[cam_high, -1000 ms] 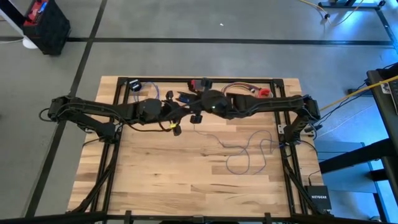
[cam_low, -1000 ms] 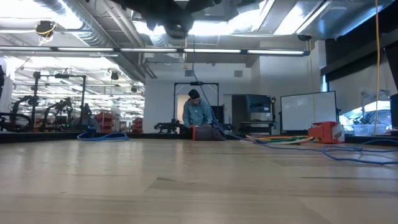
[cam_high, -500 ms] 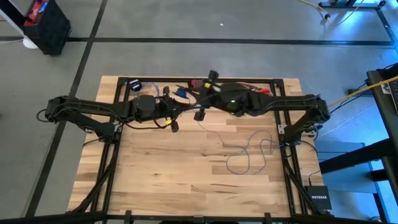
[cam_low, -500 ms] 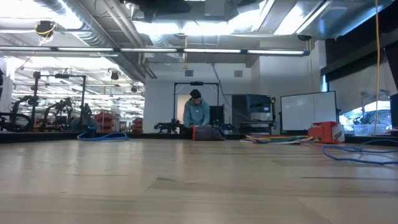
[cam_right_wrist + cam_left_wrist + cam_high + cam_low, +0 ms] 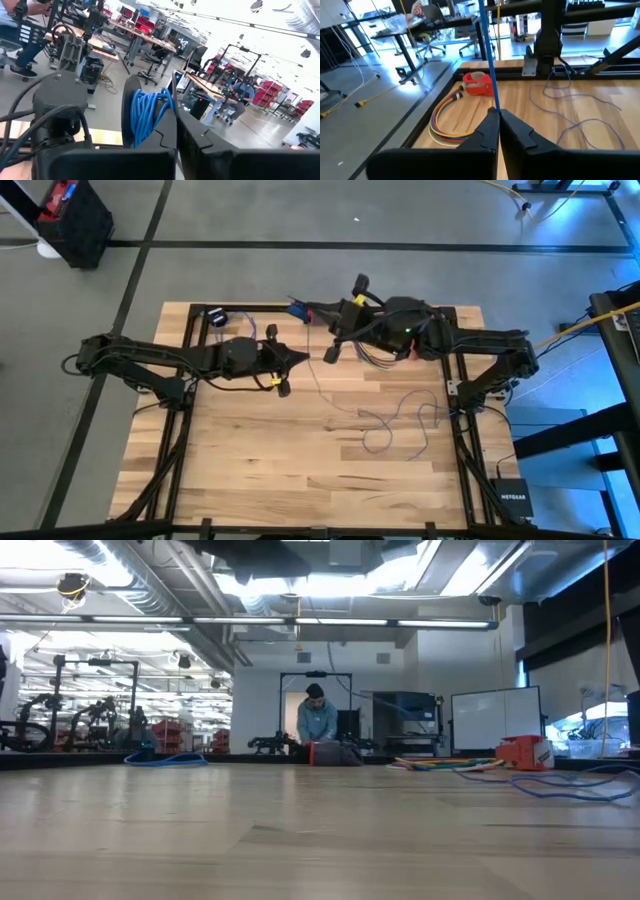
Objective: Coil cords
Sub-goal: Coil the blue wire on the black spool
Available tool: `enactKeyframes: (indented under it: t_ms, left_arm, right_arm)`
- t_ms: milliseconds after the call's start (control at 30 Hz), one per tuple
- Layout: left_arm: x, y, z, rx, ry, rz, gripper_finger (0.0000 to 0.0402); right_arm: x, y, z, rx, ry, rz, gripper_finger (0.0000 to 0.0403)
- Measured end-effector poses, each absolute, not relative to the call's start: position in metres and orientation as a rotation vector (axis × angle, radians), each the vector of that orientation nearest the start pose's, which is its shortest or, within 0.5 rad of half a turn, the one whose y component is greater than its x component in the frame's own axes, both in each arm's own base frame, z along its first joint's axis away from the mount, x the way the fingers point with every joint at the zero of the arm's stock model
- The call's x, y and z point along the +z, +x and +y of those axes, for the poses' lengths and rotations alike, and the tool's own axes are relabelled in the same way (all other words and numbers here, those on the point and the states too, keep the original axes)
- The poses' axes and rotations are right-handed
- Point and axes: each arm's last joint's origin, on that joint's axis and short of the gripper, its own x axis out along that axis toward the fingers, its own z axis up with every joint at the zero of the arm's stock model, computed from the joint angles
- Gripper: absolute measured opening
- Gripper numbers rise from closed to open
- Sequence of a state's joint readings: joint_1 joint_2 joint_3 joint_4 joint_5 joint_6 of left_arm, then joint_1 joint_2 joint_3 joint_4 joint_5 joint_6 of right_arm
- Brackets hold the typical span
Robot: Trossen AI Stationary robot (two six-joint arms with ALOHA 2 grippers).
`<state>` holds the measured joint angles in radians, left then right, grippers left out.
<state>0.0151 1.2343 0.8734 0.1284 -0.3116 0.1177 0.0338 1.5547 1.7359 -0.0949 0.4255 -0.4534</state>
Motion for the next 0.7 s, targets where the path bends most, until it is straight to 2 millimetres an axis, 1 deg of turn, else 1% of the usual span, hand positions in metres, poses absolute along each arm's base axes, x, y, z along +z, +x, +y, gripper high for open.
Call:
enactKeyframes:
  t_ms: [67,200,300,433,500,700]
  left_arm:
    - [0.301,0.276,0.013,0.311,0.162,0.248,0.0002]
    - [0.298,0.276,0.013,0.316,0.172,0.273,0.0001]
    - [0.294,0.274,0.015,0.371,0.203,0.329,0.0001]
    - [0.286,0.265,0.026,0.487,0.248,0.460,0.0000]
    - [0.283,0.261,0.032,0.512,0.244,0.511,0.0000]
    - [0.278,0.254,0.045,0.572,0.188,0.577,0.0000]
  right_arm:
    - [0.480,0.338,-0.001,-0.403,-0.428,0.008,0.0003]
    - [0.475,0.339,-0.001,-0.392,-0.437,0.058,0.0003]
    - [0.469,0.338,0.002,-0.370,-0.445,0.120,0.0003]
    - [0.457,0.337,0.008,-0.337,-0.445,0.235,0.0003]
    - [0.451,0.337,0.009,-0.322,-0.440,0.289,0.0003]
    - [0.428,0.333,0.011,-0.218,-0.429,0.475,0.0003]
